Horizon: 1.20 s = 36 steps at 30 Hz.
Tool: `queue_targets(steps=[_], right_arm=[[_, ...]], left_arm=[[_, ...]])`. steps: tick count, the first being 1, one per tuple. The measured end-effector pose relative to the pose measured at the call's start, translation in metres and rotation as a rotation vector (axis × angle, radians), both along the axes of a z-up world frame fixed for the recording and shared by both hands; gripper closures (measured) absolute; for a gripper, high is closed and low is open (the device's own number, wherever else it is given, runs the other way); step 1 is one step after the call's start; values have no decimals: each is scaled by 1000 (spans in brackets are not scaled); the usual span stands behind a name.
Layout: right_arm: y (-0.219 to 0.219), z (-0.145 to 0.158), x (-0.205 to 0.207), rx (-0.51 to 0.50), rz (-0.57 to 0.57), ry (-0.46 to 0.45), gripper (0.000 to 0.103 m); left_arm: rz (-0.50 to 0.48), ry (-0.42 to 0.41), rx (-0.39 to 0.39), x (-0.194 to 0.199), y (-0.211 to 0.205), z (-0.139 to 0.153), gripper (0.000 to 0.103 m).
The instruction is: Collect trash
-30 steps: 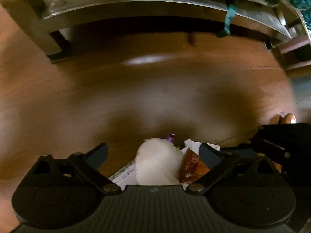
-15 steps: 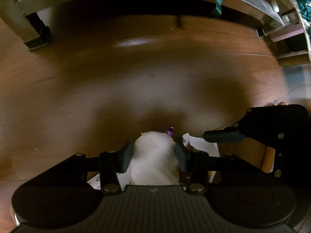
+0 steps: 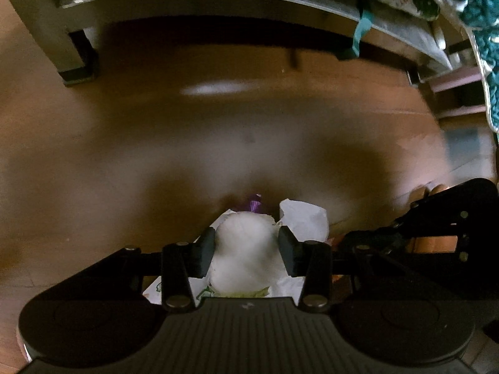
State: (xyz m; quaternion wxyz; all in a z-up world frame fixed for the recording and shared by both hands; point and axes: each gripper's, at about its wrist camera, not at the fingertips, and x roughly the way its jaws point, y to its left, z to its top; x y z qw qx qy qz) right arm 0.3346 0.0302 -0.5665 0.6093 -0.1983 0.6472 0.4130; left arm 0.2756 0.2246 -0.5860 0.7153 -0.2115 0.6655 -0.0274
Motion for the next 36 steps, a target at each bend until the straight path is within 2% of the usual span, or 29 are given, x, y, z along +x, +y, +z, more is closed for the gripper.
queue_targets(steps=[7, 10, 11, 12, 14, 20, 22, 24, 27, 30, 36], right_arm=[[-14, 33, 14, 20, 10, -56, 102], [-17, 56, 17, 33, 10, -87, 102], [-19, 64, 18, 36, 10, -100, 102], [-22, 73, 19, 41, 7, -111, 102], [-25, 93, 19, 57, -1, -132, 102], [-37, 160, 11, 96, -25, -220, 102], [-44, 182, 10, 113, -62, -234, 102], [-50, 196, 7, 143, -113, -238, 102], [-55, 201, 4, 193, -154, -238, 102], [-51, 193, 0, 184, -126, -251, 102], [-39, 177, 6, 182, -80, -233, 102]], left_arm=[[10, -26, -22, 2, 9, 20, 63], [-14, -44, -29, 1, 8, 35, 68], [-19, -47, -24, 1, 7, 40, 75], [-27, -51, -36, -1, 8, 45, 100], [-33, -38, -28, -3, 9, 53, 100], [-52, -88, -11, -4, 12, 95, 100], [-61, -110, 14, -7, 12, 114, 100], [-62, -114, 3, -7, 13, 125, 100], [-65, -111, -10, -10, 10, 133, 100], [-113, -128, 23, -10, -1, 129, 100], [-191, -94, 36, -2, -19, 95, 93]])
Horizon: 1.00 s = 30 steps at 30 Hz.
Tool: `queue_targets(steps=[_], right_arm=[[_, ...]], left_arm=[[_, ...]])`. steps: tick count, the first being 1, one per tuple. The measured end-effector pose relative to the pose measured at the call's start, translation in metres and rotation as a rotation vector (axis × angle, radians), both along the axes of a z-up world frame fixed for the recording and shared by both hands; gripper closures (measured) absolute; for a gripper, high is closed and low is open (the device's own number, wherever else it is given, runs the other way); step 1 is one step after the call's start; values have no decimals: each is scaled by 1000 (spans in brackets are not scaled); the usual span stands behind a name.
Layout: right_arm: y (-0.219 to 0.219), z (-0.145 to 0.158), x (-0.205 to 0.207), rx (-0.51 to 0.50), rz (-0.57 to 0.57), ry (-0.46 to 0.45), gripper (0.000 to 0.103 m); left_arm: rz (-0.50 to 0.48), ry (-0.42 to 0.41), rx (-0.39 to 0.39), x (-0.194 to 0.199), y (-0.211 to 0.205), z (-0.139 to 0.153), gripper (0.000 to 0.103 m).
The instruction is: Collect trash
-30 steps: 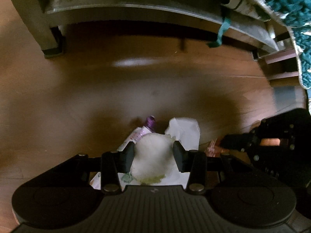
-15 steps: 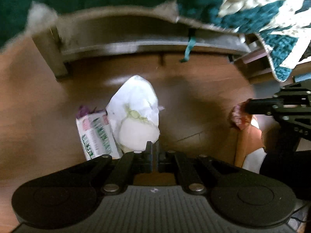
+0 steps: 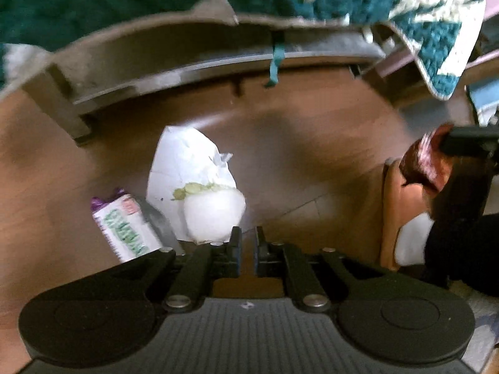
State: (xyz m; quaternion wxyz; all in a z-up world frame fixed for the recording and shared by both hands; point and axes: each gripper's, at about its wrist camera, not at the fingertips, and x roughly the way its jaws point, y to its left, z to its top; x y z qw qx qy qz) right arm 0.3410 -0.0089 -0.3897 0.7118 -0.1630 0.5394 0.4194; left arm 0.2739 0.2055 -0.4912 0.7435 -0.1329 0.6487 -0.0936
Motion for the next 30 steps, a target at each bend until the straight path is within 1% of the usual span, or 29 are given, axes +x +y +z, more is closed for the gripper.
queue_targets(steps=[1, 3, 4, 5, 6, 8, 10, 13, 14, 16, 22, 26, 29, 30], right_arm=[[0, -3, 2, -3, 5, 5, 102], [-1, -8, 3, -17, 18, 25, 102], [-2, -12, 4, -26, 26, 35, 102], [-2, -15, 5, -36, 33, 45, 102], [-3, -18, 5, -42, 36, 59, 102], [-4, -23, 7, -50, 37, 83, 102], [-3, -25, 8, -55, 38, 94, 102], [-2, -28, 9, -59, 31, 123, 102], [-2, -29, 9, -62, 29, 134, 102], [-1, -32, 10, -68, 31, 153, 102], [2, -38, 10, -82, 34, 183, 102], [2, -40, 12, -88, 27, 190, 102], [2, -41, 13, -91, 26, 187, 102], [2, -41, 13, -93, 26, 185, 102]], left_arm=[[-10, 4, 3, 2, -4, -8, 86], [-9, 7, -8, 3, -7, -20, 57], [-6, 3, -12, 4, -8, -28, 49], [-4, -1, -15, 4, -10, -35, 35], [-1, -4, -19, 5, -10, -40, 27], [10, 5, -12, 7, -13, -56, 24], [7, 29, 6, 9, -17, -74, 24], [-3, 46, 63, 12, -24, -96, 24], [10, 51, 73, 14, -24, -102, 24], [42, 64, 66, 16, -22, -112, 24], [58, 101, 98, 23, -27, -134, 24], [71, 105, 122, 26, -27, -141, 24], [73, 97, 126, 26, -27, -141, 25], [74, 94, 127, 27, -27, -140, 28]])
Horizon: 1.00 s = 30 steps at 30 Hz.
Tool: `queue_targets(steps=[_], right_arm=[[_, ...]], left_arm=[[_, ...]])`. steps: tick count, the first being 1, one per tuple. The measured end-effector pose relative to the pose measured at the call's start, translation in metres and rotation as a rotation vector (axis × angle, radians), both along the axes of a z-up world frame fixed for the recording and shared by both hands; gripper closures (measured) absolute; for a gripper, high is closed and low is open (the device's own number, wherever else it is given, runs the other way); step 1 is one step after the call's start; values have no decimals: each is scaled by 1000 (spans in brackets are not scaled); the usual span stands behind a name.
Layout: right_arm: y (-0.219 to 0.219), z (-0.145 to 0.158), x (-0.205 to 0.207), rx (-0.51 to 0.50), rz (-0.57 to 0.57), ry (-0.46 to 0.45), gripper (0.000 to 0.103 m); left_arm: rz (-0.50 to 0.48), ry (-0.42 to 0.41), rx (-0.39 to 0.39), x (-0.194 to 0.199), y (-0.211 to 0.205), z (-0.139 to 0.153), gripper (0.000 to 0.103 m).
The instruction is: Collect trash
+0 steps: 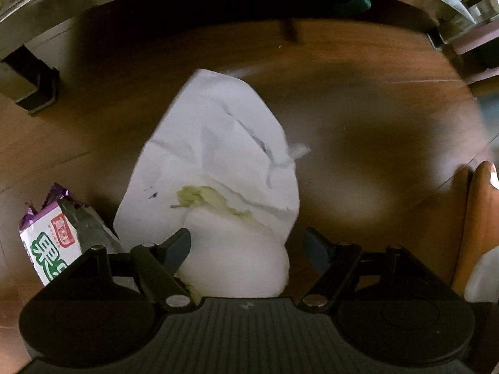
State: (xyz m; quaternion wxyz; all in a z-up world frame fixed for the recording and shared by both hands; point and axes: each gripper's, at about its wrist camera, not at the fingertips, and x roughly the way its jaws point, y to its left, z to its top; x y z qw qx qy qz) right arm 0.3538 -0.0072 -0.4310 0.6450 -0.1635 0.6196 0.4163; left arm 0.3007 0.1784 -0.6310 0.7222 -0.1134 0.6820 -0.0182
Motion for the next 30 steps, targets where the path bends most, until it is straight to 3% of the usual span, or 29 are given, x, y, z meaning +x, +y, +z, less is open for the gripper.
queue_targets(steps=[3, 8, 12, 18, 24, 30], right_arm=[[0, 0, 0, -4, 1, -8, 102], [1, 1, 0, -2, -1, -19, 102], [1, 0, 1, -8, -1, -30, 102], [2, 6, 2, 3, 0, -63, 102], [3, 20, 1, 26, 0, -133, 102], [0, 50, -1, 75, -75, -216, 102]], left_arm=[[16, -10, 11, -3, 3, 1, 40], [64, -20, -25, -6, 16, 4, 48], [59, -28, -45, -10, 17, 11, 74], [99, -11, -63, -11, 26, 26, 91], [90, -17, -87, -20, 42, 67, 95], [104, -40, -94, -31, 50, 133, 95]])
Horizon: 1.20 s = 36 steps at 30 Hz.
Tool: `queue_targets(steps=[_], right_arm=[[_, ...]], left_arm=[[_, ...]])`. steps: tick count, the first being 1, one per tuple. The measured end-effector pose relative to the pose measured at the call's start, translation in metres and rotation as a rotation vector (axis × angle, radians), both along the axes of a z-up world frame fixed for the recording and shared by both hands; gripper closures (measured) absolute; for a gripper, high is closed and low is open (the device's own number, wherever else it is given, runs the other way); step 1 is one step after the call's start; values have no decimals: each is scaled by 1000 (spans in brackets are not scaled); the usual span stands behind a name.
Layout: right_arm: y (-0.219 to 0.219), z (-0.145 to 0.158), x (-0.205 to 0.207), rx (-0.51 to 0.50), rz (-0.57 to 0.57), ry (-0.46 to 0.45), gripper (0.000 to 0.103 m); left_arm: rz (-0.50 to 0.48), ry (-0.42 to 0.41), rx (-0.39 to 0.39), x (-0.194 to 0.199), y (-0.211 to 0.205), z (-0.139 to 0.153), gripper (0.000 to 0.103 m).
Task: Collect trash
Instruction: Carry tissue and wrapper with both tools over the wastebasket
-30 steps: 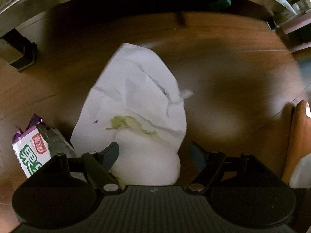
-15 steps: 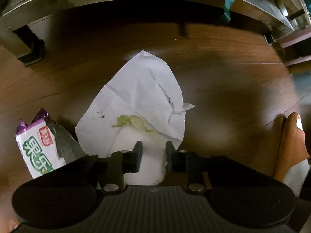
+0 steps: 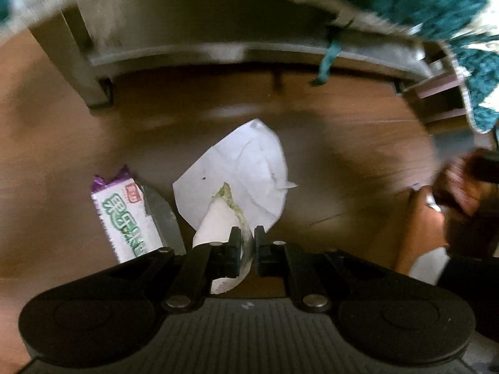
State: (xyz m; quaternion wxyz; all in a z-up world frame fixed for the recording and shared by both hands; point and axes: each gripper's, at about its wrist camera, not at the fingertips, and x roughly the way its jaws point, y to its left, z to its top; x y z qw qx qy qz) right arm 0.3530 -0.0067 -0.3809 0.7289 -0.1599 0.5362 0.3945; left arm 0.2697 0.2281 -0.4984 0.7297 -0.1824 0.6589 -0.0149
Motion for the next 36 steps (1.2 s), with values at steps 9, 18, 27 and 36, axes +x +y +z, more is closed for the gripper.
queue_targets(steps=[9, 18, 27, 36], right_arm=[[-20, 97, -28, 144, -73, -97, 102], [-84, 234, -65, 213, -85, -316, 102], [-165, 365, -94, 219, -167, -527, 102], [-257, 463, -95, 138, -323, -708, 102]], left_arm=[[16, -226, 18, 0, -18, 144, 95], [20, -485, 39, -11, -61, 287, 95], [-38, -700, 7, -38, -140, 404, 95], [-119, -869, -79, -34, -226, 505, 95]])
